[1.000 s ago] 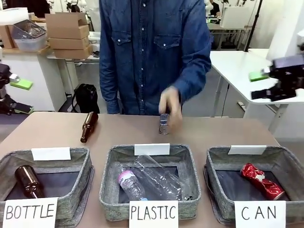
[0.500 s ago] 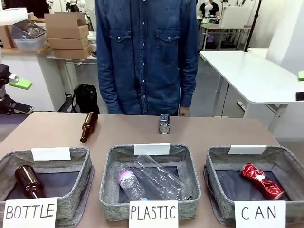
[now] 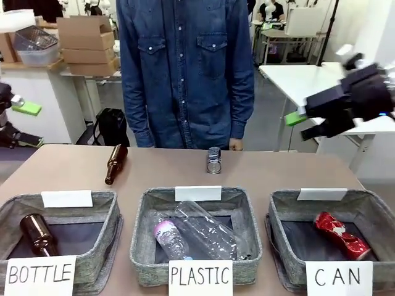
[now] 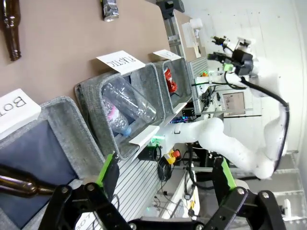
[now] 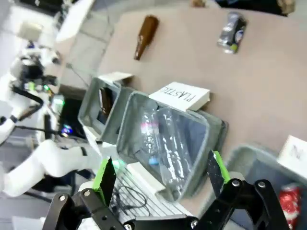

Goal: Sort the can waste into the basket.
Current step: Pick up the can waste from the table and place it in the right Fabric basket.

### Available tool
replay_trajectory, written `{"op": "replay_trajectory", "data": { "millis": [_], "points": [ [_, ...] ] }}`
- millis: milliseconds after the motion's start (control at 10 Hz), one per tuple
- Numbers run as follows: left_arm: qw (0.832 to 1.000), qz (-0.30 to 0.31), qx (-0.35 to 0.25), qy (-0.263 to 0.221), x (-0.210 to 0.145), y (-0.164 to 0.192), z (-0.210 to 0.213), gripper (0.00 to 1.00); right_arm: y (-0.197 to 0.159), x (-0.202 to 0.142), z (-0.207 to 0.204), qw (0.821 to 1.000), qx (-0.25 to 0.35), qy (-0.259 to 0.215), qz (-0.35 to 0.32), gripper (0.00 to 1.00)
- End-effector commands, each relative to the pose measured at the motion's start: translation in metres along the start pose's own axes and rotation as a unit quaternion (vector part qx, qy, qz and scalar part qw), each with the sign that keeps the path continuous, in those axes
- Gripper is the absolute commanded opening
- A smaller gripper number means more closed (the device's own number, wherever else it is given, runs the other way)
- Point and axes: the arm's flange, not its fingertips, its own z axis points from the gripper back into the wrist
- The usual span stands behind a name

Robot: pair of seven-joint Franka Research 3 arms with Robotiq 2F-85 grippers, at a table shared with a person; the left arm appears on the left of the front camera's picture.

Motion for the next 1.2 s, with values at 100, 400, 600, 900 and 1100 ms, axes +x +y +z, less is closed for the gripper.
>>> {"op": "replay_trajectory", "data": {
  "millis": [100, 400, 600, 900, 1100],
  "points": [
    [1.0, -0.011, -0.002, 0.002, -0.002, 0.0, 0.002, 1.0, 0.016, 0.09, -0.111, 0.992, -0.076, 0.099, -0.025, 1.0],
    [1.0, -0.011, -0.002, 0.002, -0.002, 0.0, 0.002, 1.0, -0.002, 0.104, -0.174, 0.989, -0.107, 0.102, -0.02, 1.0],
    [1.0, -0.011, -0.002, 0.002, -0.002, 0.0, 0.002, 1.0, -0.002, 0.096, -0.186, 0.989, -0.096, 0.111, -0.008, 1.0],
    [1.0, -0.011, -0.002, 0.002, -0.002, 0.0, 0.002, 1.0, -0.025, 0.119, -0.207, 0.978, -0.157, 0.132, -0.027, 1.0],
    [1.0, -0.011, -0.002, 0.002, -0.002, 0.0, 0.002, 1.0, -0.05, 0.155, -0.249, 0.972, -0.195, 0.122, -0.039, 1.0]
  ]
}}
